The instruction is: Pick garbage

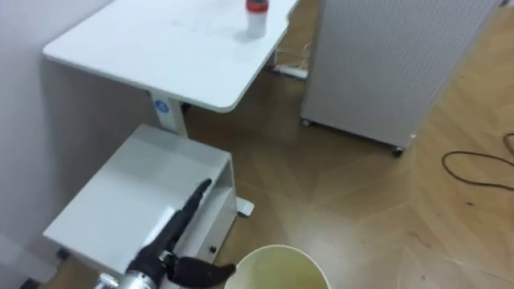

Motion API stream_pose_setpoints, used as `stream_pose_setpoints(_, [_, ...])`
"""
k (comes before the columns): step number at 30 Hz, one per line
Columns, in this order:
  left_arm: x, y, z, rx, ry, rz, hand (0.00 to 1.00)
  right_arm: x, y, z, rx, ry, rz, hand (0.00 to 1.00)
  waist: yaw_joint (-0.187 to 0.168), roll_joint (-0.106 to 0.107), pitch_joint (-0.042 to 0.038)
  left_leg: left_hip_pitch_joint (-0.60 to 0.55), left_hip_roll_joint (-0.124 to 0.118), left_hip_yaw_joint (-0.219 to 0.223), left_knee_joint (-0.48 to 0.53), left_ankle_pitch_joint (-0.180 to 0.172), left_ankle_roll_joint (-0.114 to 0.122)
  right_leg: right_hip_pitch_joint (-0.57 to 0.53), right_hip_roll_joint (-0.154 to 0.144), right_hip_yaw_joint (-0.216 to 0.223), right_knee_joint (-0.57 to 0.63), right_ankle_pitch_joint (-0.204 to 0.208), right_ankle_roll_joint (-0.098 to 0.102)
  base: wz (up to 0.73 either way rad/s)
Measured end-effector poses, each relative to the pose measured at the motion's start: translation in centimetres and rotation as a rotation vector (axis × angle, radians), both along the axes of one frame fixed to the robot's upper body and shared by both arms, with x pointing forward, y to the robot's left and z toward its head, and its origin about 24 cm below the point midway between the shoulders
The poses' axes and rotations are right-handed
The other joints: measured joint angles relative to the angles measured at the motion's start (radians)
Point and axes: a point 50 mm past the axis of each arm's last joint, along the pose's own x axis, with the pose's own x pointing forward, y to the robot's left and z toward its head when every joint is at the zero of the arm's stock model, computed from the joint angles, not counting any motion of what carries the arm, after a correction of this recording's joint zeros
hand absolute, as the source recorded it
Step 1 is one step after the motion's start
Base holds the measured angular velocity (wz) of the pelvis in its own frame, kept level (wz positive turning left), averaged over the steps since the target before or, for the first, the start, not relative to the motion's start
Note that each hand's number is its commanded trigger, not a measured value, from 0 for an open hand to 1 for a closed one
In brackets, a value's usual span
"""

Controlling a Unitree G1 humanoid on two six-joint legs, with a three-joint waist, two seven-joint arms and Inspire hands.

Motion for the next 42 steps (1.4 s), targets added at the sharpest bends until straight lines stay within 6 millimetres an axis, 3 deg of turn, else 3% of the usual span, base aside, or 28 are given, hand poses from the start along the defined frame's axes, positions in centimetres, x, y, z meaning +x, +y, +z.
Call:
stream_pose_setpoints(2, [0.2,0.6,0.5,-0.018,-0.029,0.047,0.0,-0.3,0.0,-0.1,0.003,0.007,0.001,1.0,0.001,0.0,-0.0004,0.046,0.0,0.008,-0.028,-0.002,-0.004,0.033,0.009,-0.001,-0.015,0.005,-0.003,-0.4])
stream_pose_setpoints(4, [0.4,1.1,0.9,-0.046,-0.05,0.093,0.0,-0.4,0.0,-0.2,0.006,0.011,0.003,1.0,-0.003,0.001,-0.0015,0.084,-0.001,0.008,-0.054,-0.011,-0.022,0.053,0.015,-0.003,-0.017,0.006,-0.006,-0.25])
stream_pose_setpoints(10, [0.5,1.8,1.2,-0.066,-0.083,0.174,0.0,-0.7,-0.2,-0.2,-0.022,0.027,0.034,1.0,-0.003,0.0,-0.004,0.102,0.01,0.023,-0.062,-0.011,-0.027,0.069,0.02,-0.047,-0.028,0.018,-0.02,-0.1])
stream_pose_setpoints(15, [0.8,3.0,2.3,-0.09,-0.146,0.269,0.0,-0.7,0.2,-0.1,-0.05,0.02,0.104,1.0,0.003,0.009,-0.0069,0.129,0.039,0.028,-0.033,-0.018,-0.046,0.099,0.048,-0.051,-0.044,0.015,-0.035,-0.13])
stream_pose_setpoints(18, [0.9,3.8,2.7,-0.099,-0.171,0.319,0.0,-0.7,0.2,-0.1,-0.043,0.018,0.113,1.0,0.034,0.011,-0.0077,0.149,0.037,-0.027,-0.027,-0.019,-0.047,0.105,0.063,-0.024,-0.044,0.012,-0.048,-0.46])
stream_pose_setpoints(21, [0.9,4.4,3.1,-0.105,-0.191,0.353,0.0,-0.6,0.3,0.0,-0.041,0.012,0.115,1.0,0.03,0.013,-0.0071,0.162,0.021,-0.093,-0.05,-0.011,-0.06,0.11,0.07,-0.008,-0.046,0.011,-0.055,-0.23])
stream_pose_setpoints(24, [1.0,4.1,4.2,-0.129,-0.235,0.346,0.0,-0.6,0.3,0.0,-0.043,0.015,0.114,1.0,0.032,0.014,-0.007,0.188,0.007,-0.12,-0.098,-0.001,-0.076,0.118,0.084,0.008,-0.063,0.019,-0.06,-0.11])
stream_pose_setpoints(30, [0.9,4.2,4.9,-0.151,-0.289,0.384,0.0,-0.7,0.3,-0.1,-0.04,0.018,0.114,1.0,0.025,0.02,-0.006,0.19,0.008,-0.12,-0.14,0.025,-0.083,0.124,0.102,0.008,-0.116,0.052,-0.069,-0.05])
stream_pose_setpoints(40, [0.9,4.3,4.9,-0.152,-0.292,0.395,0.0,-0.8,0.4,-0.1,-0.038,0.027,0.115,1.0,0.03,0.022,-0.0045,0.191,0.016,-0.119,-0.136,0.027,-0.087,0.13,0.117,0.007,-0.128,0.053,-0.074,-0.01])
stream_pose_setpoints(42, [0.9,4.3,4.9,-0.152,-0.292,0.4,0.0,-0.4,0.7,0.2,-0.038,0.014,0.13,1.0,0.037,0.02,-0.0031,0.183,0.023,-0.116,-0.093,0.027,-0.088,0.124,0.116,0.009,-0.111,0.038,-0.078,-0.13])
